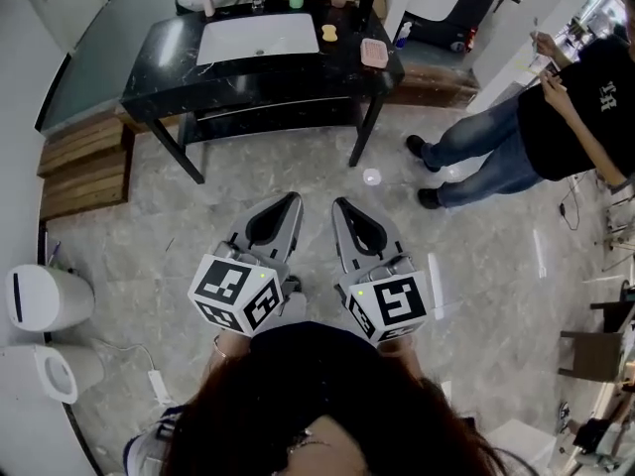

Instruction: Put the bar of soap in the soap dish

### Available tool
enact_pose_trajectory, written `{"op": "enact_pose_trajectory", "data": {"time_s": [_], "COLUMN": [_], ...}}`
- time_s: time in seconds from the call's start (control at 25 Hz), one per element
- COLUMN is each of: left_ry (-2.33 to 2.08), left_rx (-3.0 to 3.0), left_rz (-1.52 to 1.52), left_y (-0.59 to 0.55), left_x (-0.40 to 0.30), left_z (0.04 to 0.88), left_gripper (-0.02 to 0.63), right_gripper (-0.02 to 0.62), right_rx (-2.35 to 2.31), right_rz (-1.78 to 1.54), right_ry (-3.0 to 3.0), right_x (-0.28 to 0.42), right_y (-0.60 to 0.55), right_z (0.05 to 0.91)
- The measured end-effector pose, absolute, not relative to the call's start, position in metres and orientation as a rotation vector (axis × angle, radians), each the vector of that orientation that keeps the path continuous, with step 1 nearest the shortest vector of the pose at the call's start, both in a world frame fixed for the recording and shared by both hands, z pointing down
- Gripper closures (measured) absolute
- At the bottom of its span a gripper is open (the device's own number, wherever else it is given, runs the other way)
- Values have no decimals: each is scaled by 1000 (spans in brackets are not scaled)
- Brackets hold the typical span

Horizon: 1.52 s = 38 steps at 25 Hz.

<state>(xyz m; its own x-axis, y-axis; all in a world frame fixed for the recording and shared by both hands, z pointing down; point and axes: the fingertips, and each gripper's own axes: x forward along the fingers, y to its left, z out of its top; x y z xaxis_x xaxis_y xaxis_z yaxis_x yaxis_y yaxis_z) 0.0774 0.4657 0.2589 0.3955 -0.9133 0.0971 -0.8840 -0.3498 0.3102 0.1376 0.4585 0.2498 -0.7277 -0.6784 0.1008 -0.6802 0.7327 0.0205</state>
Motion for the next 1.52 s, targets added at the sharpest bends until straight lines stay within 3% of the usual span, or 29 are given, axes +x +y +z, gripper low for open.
{"op": "enact_pose_trajectory", "data": {"time_s": [0.36, 1.52], "left_ry": [-1494, -1600], "left_rx": [2355, 2306], "left_rz": [-145, -24], "left_y": [404, 100], "left_x": [44, 31], "left_z": [267, 262], "left_gripper": [611, 611], "right_gripper": [586, 584], "right_rx": [1150, 1120], "right_rz": [21, 156], "right_ry": [-2769, -2852], "right_x": [100, 109], "right_y": [398, 73], "right_z": [255, 259]}}
